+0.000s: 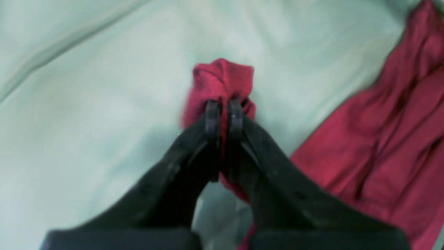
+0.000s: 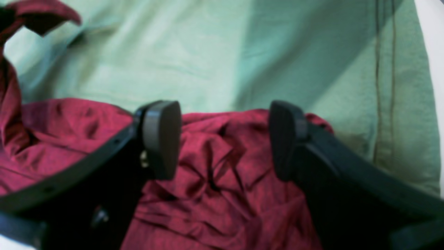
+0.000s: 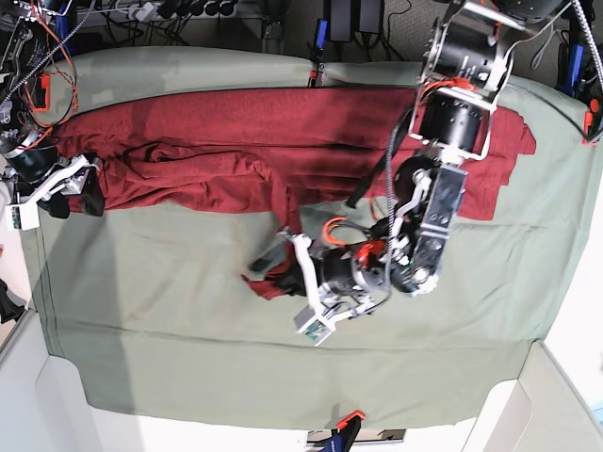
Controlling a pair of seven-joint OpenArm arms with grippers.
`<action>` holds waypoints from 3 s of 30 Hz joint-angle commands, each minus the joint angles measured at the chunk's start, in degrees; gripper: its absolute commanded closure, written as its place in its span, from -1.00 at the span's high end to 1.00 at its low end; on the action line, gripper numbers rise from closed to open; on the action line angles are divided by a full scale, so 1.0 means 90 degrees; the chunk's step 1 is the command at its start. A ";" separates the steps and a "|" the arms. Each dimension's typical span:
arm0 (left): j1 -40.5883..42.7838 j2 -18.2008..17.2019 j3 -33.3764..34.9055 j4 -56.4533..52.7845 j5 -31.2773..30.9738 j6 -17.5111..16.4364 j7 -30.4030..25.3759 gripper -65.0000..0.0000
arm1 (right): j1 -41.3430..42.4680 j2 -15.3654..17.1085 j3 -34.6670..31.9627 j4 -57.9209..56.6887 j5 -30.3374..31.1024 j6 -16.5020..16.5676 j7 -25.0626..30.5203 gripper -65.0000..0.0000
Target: Fold the T-shirt properly
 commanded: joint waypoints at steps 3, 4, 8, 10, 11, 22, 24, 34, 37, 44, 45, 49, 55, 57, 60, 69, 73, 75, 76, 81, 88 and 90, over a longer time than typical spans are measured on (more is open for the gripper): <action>0.0250 -0.0384 -0.0017 0.0641 -0.0119 -0.0022 -0.0066 -1.00 | 0.0068 0.0090 0.0027 0.0100 0.0117 -0.0002 0.0155 0.22; 0.0418 -0.0498 -0.0019 0.0826 -0.0131 -0.0027 -0.0058 -1.00 | 0.0068 0.0090 0.0027 0.0100 0.0117 0.0000 0.0170 0.22; 0.1173 -0.0821 -0.0075 0.1588 -0.0109 -0.0095 -0.0056 -1.00 | 0.0068 0.0090 0.0027 0.0100 0.0117 0.0000 0.0168 0.22; 0.1564 -0.0816 -0.0270 0.1909 -0.0015 -0.0107 -0.0039 -1.00 | 0.0068 0.0090 0.0027 0.0100 0.0117 0.0000 0.0170 0.22; 0.1749 -0.0814 -0.0396 0.2045 -0.0017 -0.0117 -0.0034 -1.00 | 0.0068 0.0090 0.0027 0.0100 0.0117 0.0000 0.0168 0.22; 0.3009 -0.0816 -0.1785 0.2781 -0.0313 -0.0355 0.0066 -1.00 | 0.0068 0.0090 0.0024 0.0100 0.0117 0.0000 0.0170 0.22; 0.3157 -0.0816 -0.2052 0.2841 -0.0542 -0.0355 0.0131 -1.00 | 0.0068 0.0090 0.0024 0.0100 0.0117 0.0000 0.0170 0.22; 0.4090 -0.0811 -0.2936 0.2990 -0.1632 -0.1071 0.0338 -0.70 | 0.0068 0.0090 0.0024 0.0100 0.0119 0.0000 0.0189 0.22; 0.4303 -0.0809 -0.2936 0.2990 -0.1766 -0.1071 0.0328 -0.08 | 0.0068 0.0087 0.0024 0.0100 0.0117 0.0000 0.0248 0.22; 0.4447 -0.0772 -0.3067 0.2997 -0.1780 -0.1061 -0.0066 0.12 | 0.0068 0.0087 0.0024 0.0100 0.0117 0.0000 0.0287 0.22; 0.4444 -0.0775 -0.3126 0.3009 -0.1778 -0.1061 -0.0257 0.12 | 0.0066 0.0087 0.0024 0.0100 0.0117 0.0000 0.0284 0.22; 0.4177 -0.0775 -0.3218 0.3016 -0.1513 -0.0918 -0.0347 0.12 | 0.0068 0.0087 0.0024 0.0100 0.0117 0.0000 0.0284 0.22; 0.4041 -0.0721 -0.3208 0.3011 -0.1292 -0.0867 -0.0389 0.12 | 0.0068 0.0087 0.0024 0.0100 0.0117 0.0000 0.0284 0.22; 0.4041 -0.0624 -0.3208 0.3004 -0.1005 -0.0848 -0.0427 0.12 | 0.0068 0.0085 0.0024 0.0100 0.0121 0.0000 0.0287 0.22; 0.4041 -0.0517 -0.3206 0.2902 -0.0721 -0.0765 -0.0561 0.12 | 0.0068 0.0085 0.0024 0.0100 0.0121 0.0000 0.0284 0.22; 0.4005 -0.0442 -0.2975 0.2480 -0.0345 -0.0726 -0.0784 0.12 | 0.0066 0.0085 0.0024 0.0100 0.0136 -0.0002 0.0168 0.22; 0.3869 -0.0442 -0.2509 0.2412 0.0143 -0.0457 -0.0792 0.11 | 0.0066 0.0087 0.0024 0.0100 0.0267 -0.0002 0.0121 0.22; 0.3786 -0.0444 -0.2346 0.2409 0.0444 -0.0391 -0.0833 -0.08 | 0.0066 0.0087 0.0024 0.0100 0.0262 0.0000 0.0119 0.22; 0.3742 -0.0444 -0.2307 0.2409 0.0539 -0.0393 -0.0867 -0.29 | 0.0066 0.0087 0.0024 0.0100 0.0260 0.0000 0.0119 0.22; 0.3565 -0.0447 -0.2387 0.2436 0.0612 -0.0393 -0.0685 -0.99 | 0.0066 0.0087 0.0024 0.0100 0.0260 0.0000 0.0119 0.22; 0.3956 -0.0500 -0.3048 0.3077 -0.0063 -0.0398 -0.0049 -0.99 | 0.0066 0.0087 0.0024 0.0100 0.0257 0.0000 0.0124 0.22; 0.4223 -0.0495 -0.3337 0.3334 -0.0226 -0.0396 -0.0063 -0.99 | 0.0068 0.0087 0.0024 0.0100 0.0260 0.0000 0.0124 0.22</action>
